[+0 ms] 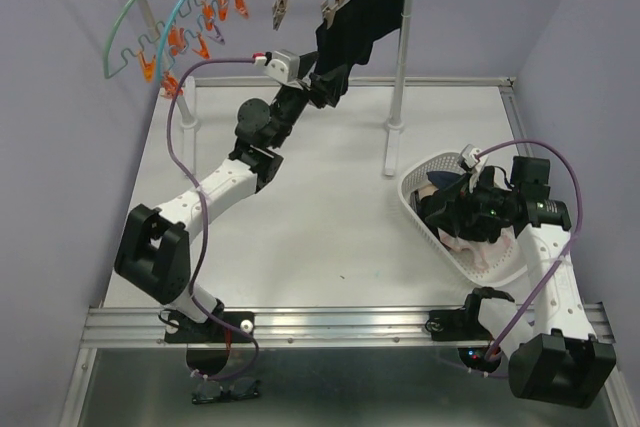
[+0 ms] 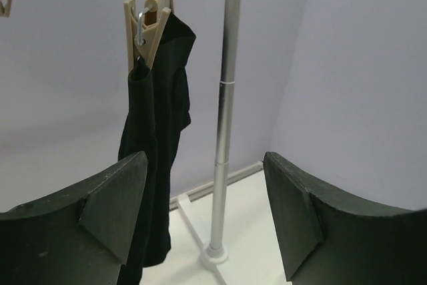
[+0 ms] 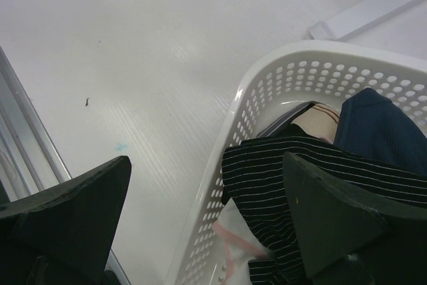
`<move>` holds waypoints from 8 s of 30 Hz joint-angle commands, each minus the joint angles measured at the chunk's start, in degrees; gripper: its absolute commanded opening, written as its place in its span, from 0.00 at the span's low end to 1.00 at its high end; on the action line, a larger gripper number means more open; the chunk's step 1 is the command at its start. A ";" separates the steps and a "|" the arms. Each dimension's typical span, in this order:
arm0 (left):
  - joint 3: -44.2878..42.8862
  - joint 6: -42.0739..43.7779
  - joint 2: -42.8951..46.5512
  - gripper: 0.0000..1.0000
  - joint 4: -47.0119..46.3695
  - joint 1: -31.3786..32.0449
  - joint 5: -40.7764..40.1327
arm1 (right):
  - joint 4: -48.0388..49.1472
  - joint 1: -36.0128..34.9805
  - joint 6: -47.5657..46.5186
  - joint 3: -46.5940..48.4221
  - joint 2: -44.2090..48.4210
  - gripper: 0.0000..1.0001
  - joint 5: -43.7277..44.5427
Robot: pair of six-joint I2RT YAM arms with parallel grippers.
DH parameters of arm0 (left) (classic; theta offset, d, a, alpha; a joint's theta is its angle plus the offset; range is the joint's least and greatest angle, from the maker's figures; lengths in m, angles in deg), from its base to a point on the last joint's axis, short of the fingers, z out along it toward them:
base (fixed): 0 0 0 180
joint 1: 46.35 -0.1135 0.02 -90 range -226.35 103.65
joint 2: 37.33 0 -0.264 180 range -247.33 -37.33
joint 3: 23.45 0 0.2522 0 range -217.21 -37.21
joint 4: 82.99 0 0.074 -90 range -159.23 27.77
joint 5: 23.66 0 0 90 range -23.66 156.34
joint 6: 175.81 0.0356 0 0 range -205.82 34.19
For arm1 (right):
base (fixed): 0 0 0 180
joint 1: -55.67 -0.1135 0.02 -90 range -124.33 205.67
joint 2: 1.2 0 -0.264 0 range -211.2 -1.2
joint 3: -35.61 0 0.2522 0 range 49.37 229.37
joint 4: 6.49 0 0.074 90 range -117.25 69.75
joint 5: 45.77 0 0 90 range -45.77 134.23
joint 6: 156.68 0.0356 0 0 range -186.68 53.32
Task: Remove the underwear clipped to the hanger
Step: Place the underwear in the bin, then pick up the hanger from the clothesline.
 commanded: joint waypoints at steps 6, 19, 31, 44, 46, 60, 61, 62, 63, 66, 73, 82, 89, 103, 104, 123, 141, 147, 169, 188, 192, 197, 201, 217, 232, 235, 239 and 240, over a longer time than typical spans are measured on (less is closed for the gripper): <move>-6.86 10.71 -8.25 0.79 -15.06 1.78 -11.21 | 1.88 0.39 0.18 -0.90 1.80 1.00 -0.18; -1.42 16.51 -7.48 0.75 -26.22 1.69 -11.40 | 1.88 0.39 0.27 -0.90 2.50 1.00 -0.36; 9.22 22.23 1.14 0.77 -27.46 1.08 -9.73 | 1.88 0.39 0.27 -0.99 2.41 1.00 -0.53; 3.43 17.40 -4.04 0.78 -24.91 -4.72 3.19 | 1.88 0.39 0.27 -0.99 2.50 1.00 -0.36; 1.85 17.13 -5.27 0.78 -24.82 -4.72 4.24 | 1.88 0.39 0.18 -0.99 2.50 1.00 -0.27; -9.84 14.67 -14.41 0.78 -24.73 -3.41 3.11 | 1.88 0.39 0.09 -0.90 1.80 1.00 0.00; -11.24 14.67 -15.55 0.78 -24.82 -2.88 2.93 | 1.88 0.39 0.09 -0.90 1.80 1.00 0.00; -11.95 14.50 -16.08 0.78 -24.73 -2.70 2.76 | 1.88 0.39 0.18 -0.90 1.71 1.00 -0.09; -12.66 14.58 -17.04 0.78 -24.73 -2.27 2.75 | 1.88 0.39 0.09 -0.90 1.62 1.00 0.00; -15.29 14.67 -18.63 0.78 -24.90 -1.47 1.79 | 1.88 0.39 0.00 -0.90 1.45 1.00 -0.09; -18.98 15.55 -21.27 0.78 -27.10 -0.94 -2.16 | 1.88 0.39 0.00 -0.82 1.10 1.00 -0.09; -25.92 16.51 -25.22 0.78 -26.67 -1.03 -5.24 | 1.88 0.39 0.09 -0.82 1.01 1.00 0.08; -30.15 15.29 -27.68 0.76 -25.70 -0.94 -4.80 | 1.88 0.39 0.09 -0.82 1.18 1.00 0.17; -36.66 12.38 -31.64 0.37 -24.99 -0.94 -3.49 | 1.88 0.39 0.00 -0.82 1.18 1.00 0.26; -36.66 12.47 -31.55 0.34 -25.08 -0.94 -3.40 | 1.88 0.39 0.00 -0.90 1.18 1.00 0.26; -38.59 13.17 -28.04 0.00 -27.89 -0.94 0.64 | 1.88 0.39 0.00 -0.82 0.92 1.00 0.52; -39.38 16.25 -24.00 0.00 -29.39 -0.94 1.79 | 1.88 0.39 0.00 -0.82 0.92 1.00 0.70; -39.91 17.48 -23.12 0.00 -28.42 -0.94 2.84 | 1.88 0.39 0.00 -0.82 0.83 1.00 0.79; -26.02 15.90 -24.34 0.09 -32.90 -0.94 -1.37 | 1.88 0.39 -0.08 -0.90 0.57 1.00 0.79; -26.37 15.11 -26.37 0.56 -33.96 -0.94 -2.43 | 1.88 0.39 -0.08 -0.82 0.22 1.00 1.05; -26.72 15.19 -26.89 0.59 -33.70 -1.03 -2.34 | 1.88 0.39 -0.08 -0.90 0.22 1.00 0.96; -27.43 15.28 -27.86 0.60 -33.17 -0.94 -2.52 | 1.88 0.39 -0.08 -0.82 0.13 1.00 1.05; -29.01 14.67 -29.27 0.60 -32.90 -0.94 -3.05 | 1.88 0.39 -0.17 -0.82 0.22 1.00 1.05; -38.76 13.70 -33.83 0.61 -30.97 -1.29 -2.87 | 1.88 0.39 -0.35 -0.90 -0.13 1.00 1.23; -42.99 12.91 -35.34 0.07 -30.62 -2.08 -2.44 | 1.88 0.39 -0.35 -0.82 -0.40 1.00 1.32; -42.11 13.00 -34.72 0.00 -30.97 -2.44 -2.08 | 1.88 0.39 -0.26 -0.82 -0.40 1.00 1.32; -41.84 12.82 -33.32 0.00 -31.58 -2.79 -1.47 | 1.88 0.39 -0.35 -0.82 -0.40 1.00 1.40; -42.19 12.82 -33.05 0.00 -31.76 -2.87 -1.20 | 1.88 0.39 -0.26 -0.82 -0.57 1.00 1.32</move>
